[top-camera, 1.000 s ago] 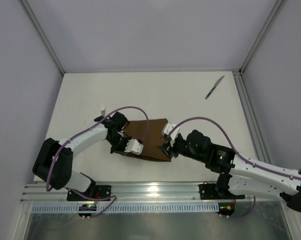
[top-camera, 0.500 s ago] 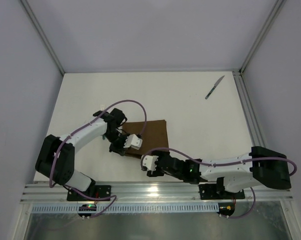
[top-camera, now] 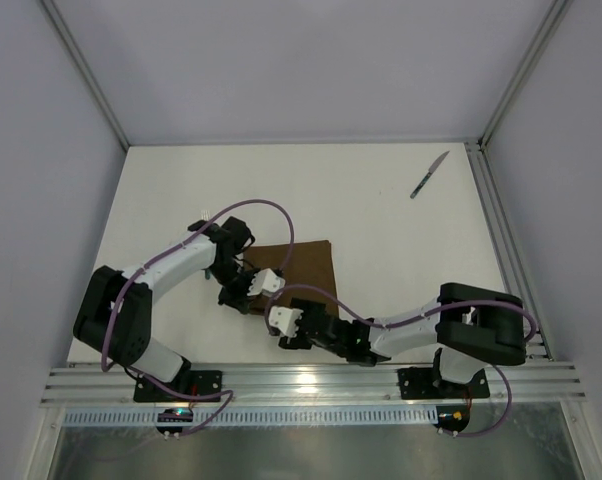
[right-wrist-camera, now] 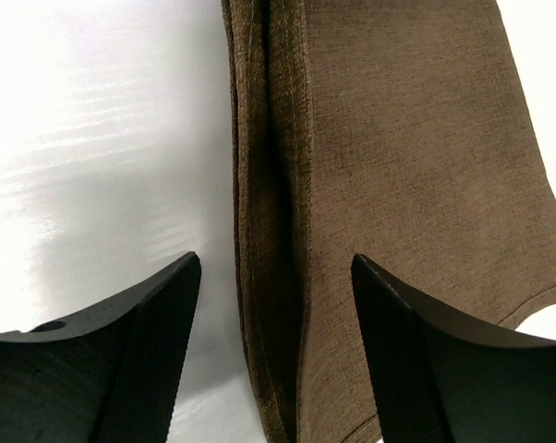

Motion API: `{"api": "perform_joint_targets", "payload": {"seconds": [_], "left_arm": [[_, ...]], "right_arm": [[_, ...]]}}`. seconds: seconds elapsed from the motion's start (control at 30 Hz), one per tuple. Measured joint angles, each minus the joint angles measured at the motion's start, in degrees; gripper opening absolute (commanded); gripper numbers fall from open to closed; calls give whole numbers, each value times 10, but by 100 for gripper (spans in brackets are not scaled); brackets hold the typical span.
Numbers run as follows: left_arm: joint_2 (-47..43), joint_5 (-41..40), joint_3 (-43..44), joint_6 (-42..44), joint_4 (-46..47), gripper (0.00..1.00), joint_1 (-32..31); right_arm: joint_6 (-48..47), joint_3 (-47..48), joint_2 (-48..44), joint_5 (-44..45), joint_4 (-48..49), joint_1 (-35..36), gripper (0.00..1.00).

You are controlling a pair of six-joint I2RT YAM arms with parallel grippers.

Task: Fold the napkin into a case and place the utensils inside
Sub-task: Fold the upper triangle-folded napkin at the center of the board.

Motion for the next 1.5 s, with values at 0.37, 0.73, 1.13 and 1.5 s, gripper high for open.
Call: {"api": "perform_joint_targets", "payload": {"seconds": [0.37,0.73,1.13,1.5], "left_arm": [[0,6,0,0,-4,3,5],[-34,45,2,-89,-4,95,57],[-175,99,-17,-165,5,91,216],[-202,95,-83,-255,158,98,215]], "right_arm": [[20,21,44,-9,13,-15,4],[76,87,37,-177,-109,-113,4],[139,167,73,-406,-228,-193,4],[237,257,176,-611,-278,-307,4]]}}
